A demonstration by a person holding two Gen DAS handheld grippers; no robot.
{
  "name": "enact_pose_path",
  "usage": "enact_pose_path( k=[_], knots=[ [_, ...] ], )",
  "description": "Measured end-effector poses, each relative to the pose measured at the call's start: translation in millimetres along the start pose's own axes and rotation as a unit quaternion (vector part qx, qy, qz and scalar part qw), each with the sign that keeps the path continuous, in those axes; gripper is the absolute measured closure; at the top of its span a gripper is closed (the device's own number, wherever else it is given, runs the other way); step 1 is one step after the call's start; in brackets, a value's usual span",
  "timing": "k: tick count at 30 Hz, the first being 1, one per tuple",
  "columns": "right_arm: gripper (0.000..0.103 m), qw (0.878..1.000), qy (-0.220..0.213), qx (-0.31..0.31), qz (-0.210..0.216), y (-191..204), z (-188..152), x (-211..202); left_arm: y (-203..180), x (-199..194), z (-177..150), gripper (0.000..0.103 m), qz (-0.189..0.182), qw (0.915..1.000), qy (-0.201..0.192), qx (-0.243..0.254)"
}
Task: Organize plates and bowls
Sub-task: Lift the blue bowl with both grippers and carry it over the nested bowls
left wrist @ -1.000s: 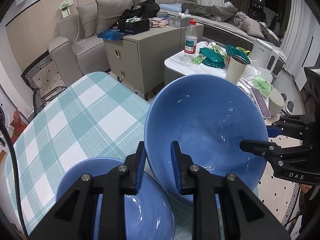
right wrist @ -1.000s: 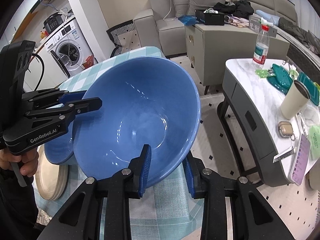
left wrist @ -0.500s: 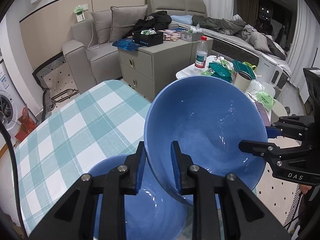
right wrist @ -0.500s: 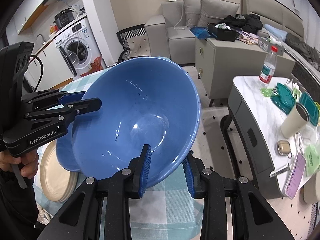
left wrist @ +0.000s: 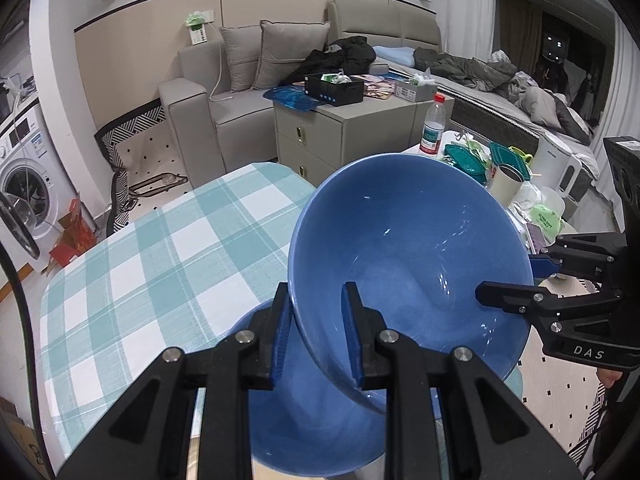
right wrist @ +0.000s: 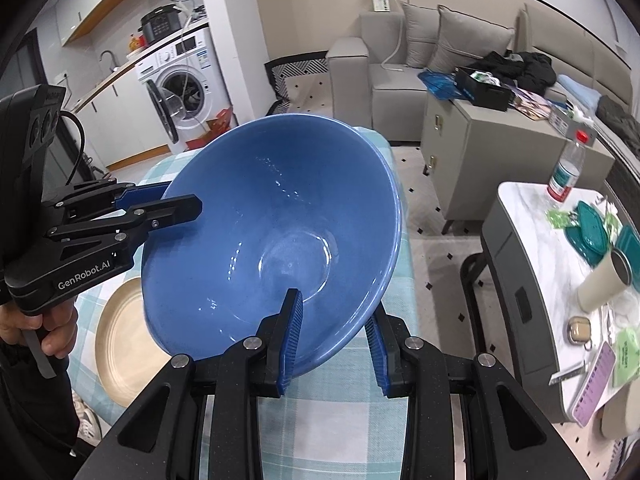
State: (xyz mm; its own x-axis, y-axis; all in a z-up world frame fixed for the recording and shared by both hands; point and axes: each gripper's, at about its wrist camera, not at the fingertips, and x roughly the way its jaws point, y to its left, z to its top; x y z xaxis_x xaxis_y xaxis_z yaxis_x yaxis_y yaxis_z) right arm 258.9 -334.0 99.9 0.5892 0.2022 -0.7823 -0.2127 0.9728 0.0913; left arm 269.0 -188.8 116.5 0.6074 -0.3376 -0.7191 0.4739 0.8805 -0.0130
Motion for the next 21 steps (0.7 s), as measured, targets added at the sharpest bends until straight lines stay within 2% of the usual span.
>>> enact_pose_path(
  k=[21],
  knots=[
    [0.072,0.998,0.02,-0.05,0.034,57.7,4.4,25.1,42.3,-20.8,-41.1,0.08,0.038,0.9983,0.012,-0.043]
  ],
)
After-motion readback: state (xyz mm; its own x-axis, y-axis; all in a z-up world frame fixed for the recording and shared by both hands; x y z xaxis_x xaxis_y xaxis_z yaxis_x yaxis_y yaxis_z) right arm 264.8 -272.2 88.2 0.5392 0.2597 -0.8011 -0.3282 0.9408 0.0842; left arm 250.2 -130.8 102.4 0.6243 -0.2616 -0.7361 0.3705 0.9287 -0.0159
